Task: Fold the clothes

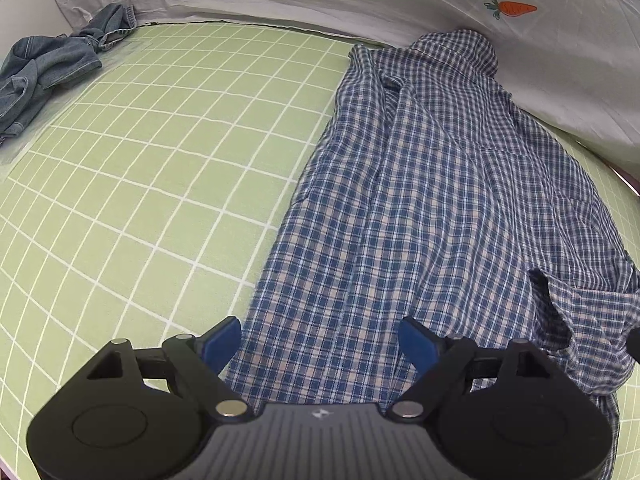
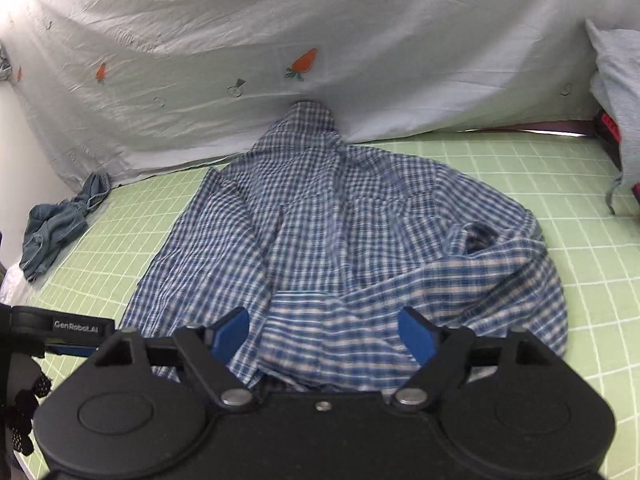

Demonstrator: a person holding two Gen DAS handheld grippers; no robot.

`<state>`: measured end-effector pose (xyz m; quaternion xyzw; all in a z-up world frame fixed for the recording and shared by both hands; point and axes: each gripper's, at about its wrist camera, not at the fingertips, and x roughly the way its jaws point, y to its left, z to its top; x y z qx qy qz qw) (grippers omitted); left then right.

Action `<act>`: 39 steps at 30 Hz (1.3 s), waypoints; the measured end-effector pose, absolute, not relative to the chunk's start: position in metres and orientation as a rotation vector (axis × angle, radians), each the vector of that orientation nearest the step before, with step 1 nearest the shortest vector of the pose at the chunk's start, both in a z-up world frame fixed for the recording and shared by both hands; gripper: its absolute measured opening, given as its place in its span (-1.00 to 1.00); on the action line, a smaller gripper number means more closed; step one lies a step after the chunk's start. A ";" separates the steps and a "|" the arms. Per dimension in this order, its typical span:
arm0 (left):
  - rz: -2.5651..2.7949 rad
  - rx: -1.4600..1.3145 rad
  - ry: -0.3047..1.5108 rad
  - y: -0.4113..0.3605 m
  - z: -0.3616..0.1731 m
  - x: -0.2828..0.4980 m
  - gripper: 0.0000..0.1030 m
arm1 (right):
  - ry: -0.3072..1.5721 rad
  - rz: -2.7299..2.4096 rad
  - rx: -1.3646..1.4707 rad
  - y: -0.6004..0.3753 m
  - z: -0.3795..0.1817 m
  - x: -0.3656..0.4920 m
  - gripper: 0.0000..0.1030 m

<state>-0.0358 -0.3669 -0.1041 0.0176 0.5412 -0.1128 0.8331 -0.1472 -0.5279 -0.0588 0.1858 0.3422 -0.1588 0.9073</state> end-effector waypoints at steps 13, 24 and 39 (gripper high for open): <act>-0.411 0.152 1.111 -0.462 -0.094 -0.075 0.66 | 0.782 -0.892 0.355 -0.610 -0.074 -0.244 0.93; -0.587 0.257 1.125 -0.532 -0.110 -0.087 -0.11 | 0.833 -0.967 0.443 -0.642 -0.102 -0.272 0.93; -0.658 0.114 0.974 -0.500 -0.076 -0.079 -0.98 | 0.873 -0.954 0.379 -0.627 -0.098 -0.269 0.93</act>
